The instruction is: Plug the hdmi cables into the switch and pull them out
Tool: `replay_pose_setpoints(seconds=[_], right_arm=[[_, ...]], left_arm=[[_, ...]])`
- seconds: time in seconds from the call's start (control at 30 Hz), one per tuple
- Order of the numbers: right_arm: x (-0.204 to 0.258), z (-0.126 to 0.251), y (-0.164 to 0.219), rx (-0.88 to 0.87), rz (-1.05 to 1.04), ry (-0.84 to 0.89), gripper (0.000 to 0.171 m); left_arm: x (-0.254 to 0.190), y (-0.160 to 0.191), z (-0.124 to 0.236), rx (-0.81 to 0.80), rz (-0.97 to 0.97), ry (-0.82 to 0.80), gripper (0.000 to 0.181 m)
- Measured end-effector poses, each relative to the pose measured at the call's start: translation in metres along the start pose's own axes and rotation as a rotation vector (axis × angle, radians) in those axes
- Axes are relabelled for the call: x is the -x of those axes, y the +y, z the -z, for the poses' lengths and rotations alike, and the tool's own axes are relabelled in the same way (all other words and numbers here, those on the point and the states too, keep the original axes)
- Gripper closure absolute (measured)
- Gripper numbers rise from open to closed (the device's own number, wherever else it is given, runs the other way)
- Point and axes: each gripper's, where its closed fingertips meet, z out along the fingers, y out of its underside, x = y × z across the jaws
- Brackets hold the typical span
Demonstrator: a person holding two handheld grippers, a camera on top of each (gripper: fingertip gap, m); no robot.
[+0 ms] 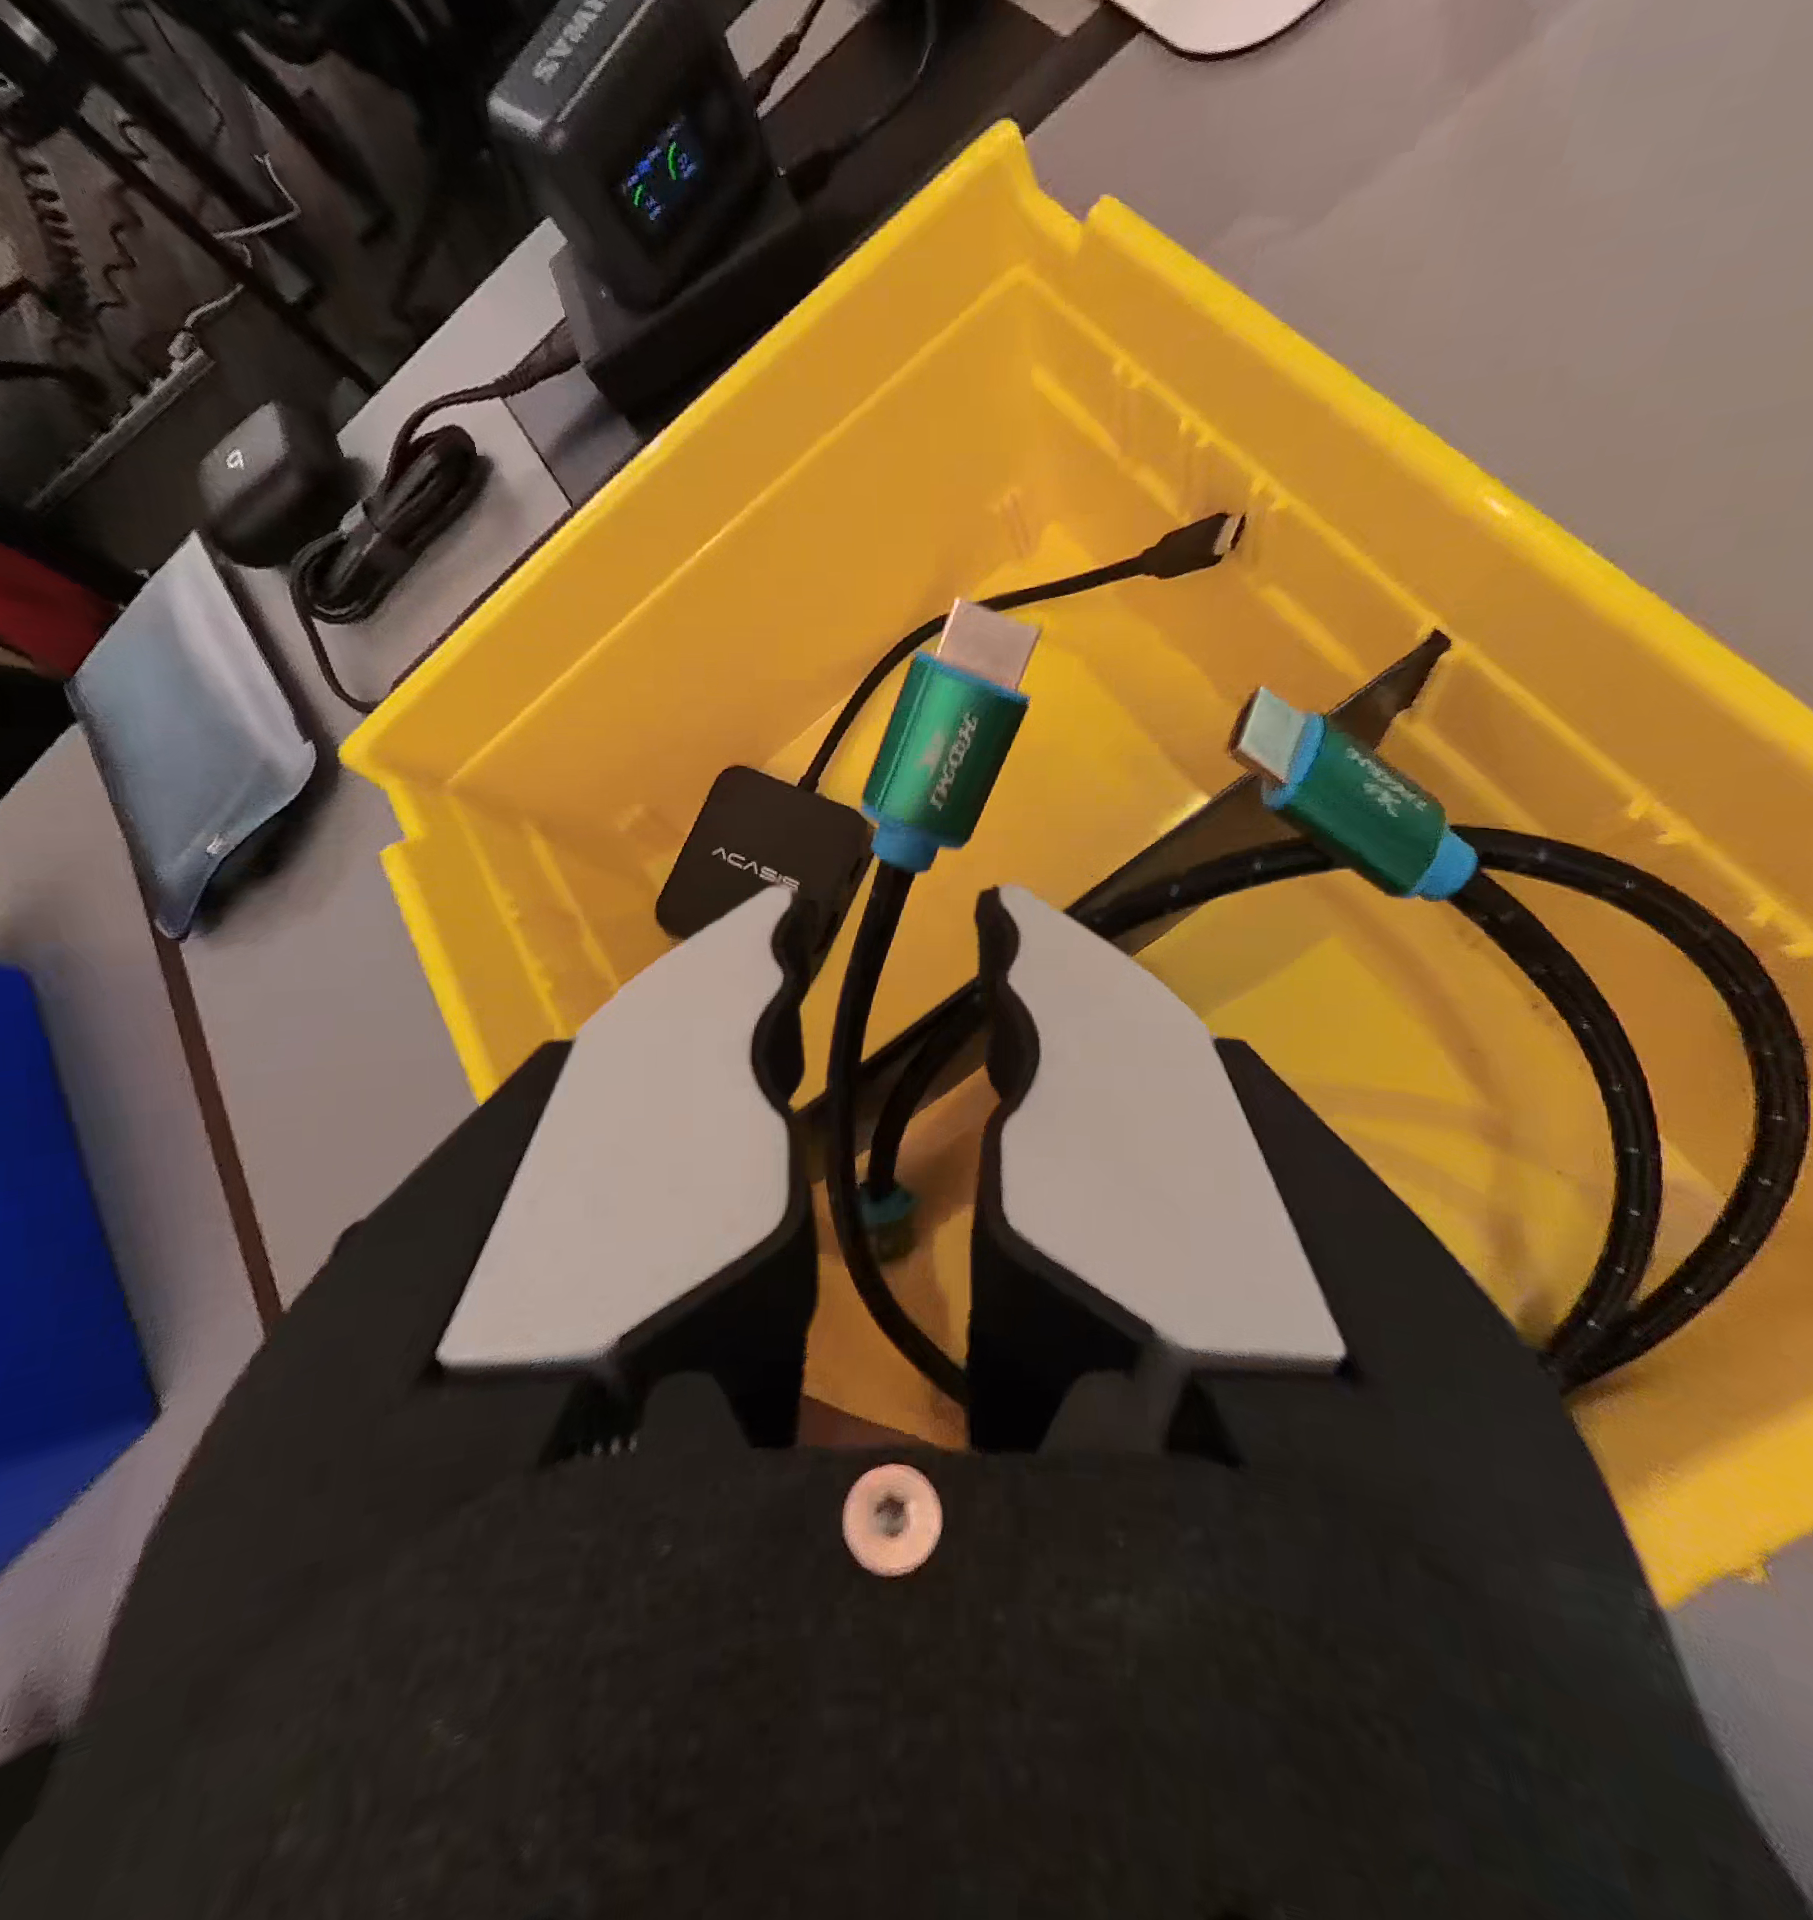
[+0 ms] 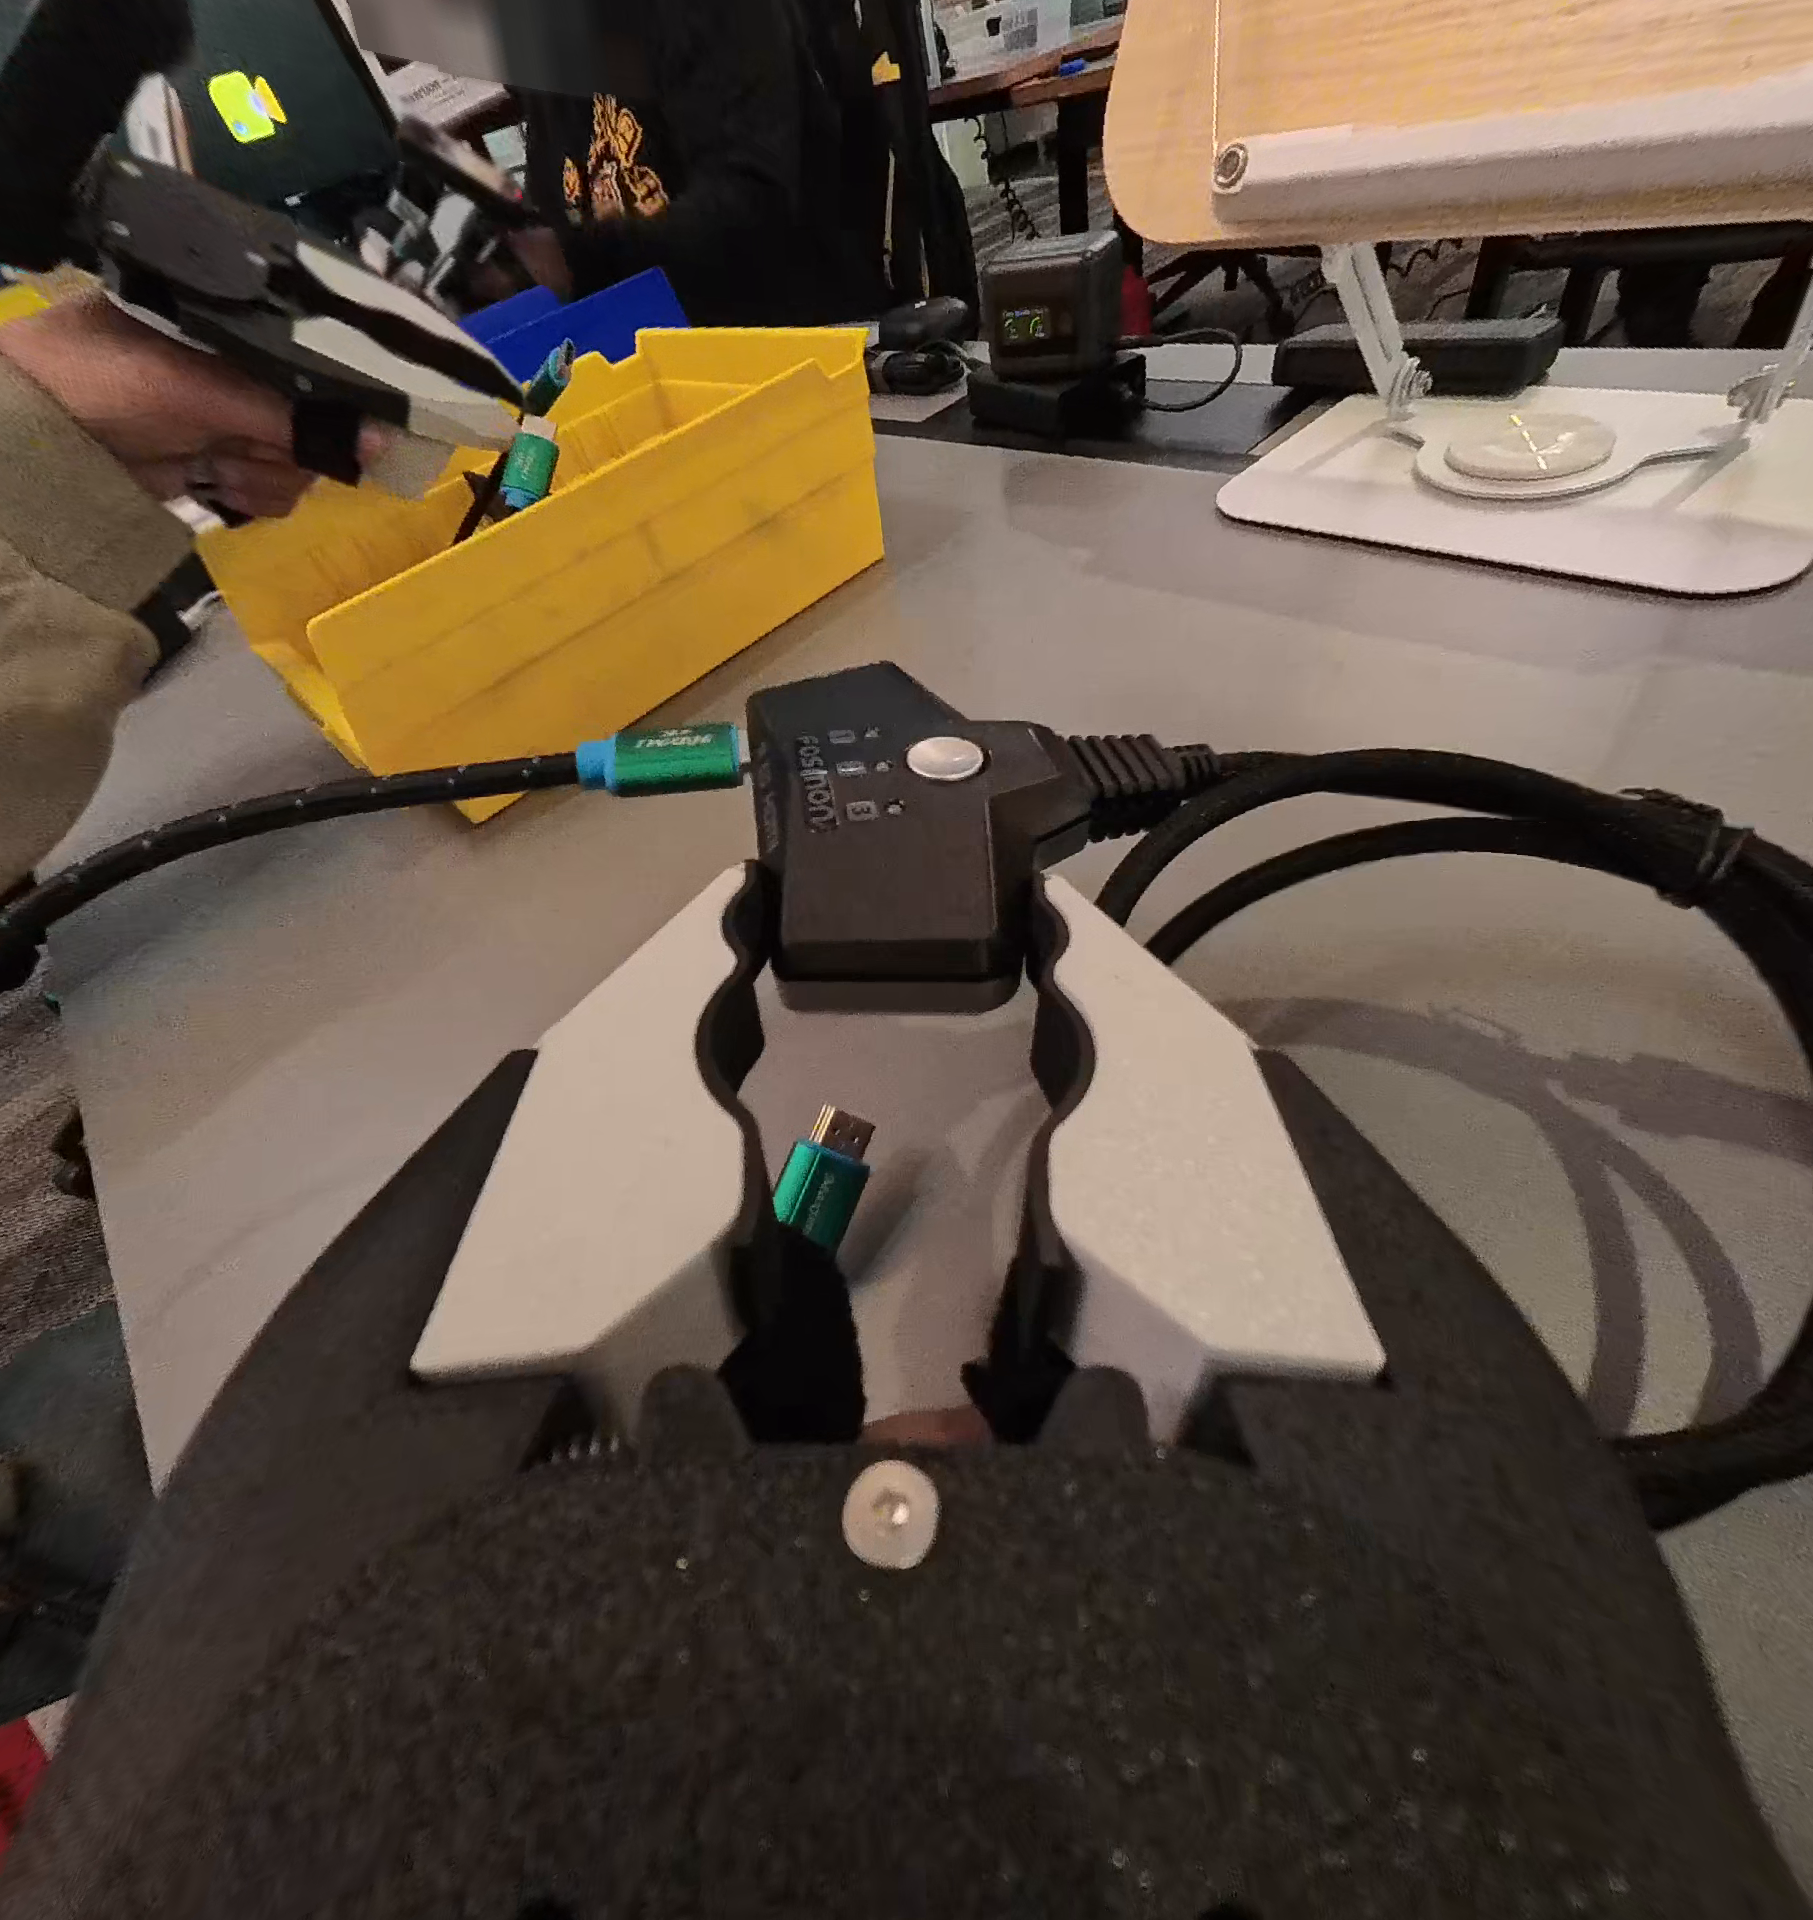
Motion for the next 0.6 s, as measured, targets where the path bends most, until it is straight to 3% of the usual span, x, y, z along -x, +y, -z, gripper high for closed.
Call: replay_pose_setpoints(seconds=[0.13,0.23,0.43,0.53,0.6], right_arm=[[0.003,-0.001,0.002,0.01,-0.002,-0.008,0.123],[0.004,0.001,0.0,0.002,-0.005,-0.008,0.123],[0.005,0.006,-0.007,-0.021,-0.001,0.0,0.123],[0.004,0.009,-0.009,-0.03,-0.004,0.002,0.123],[0.002,0.01,-0.009,-0.036,0.001,0.008,0.123]], left_arm=[[0.002,-0.001,-0.005,-0.005,-0.081,-0.042,0.172],[0.012,-0.016,0.024,-0.08,-0.062,-0.088,0.174],[0.028,-0.086,0.181,-0.323,-0.035,-0.183,0.175],[0.008,-0.114,0.256,-0.386,-0.067,-0.17,0.175],[-0.022,-0.125,0.284,-0.389,-0.089,-0.09,0.175]])
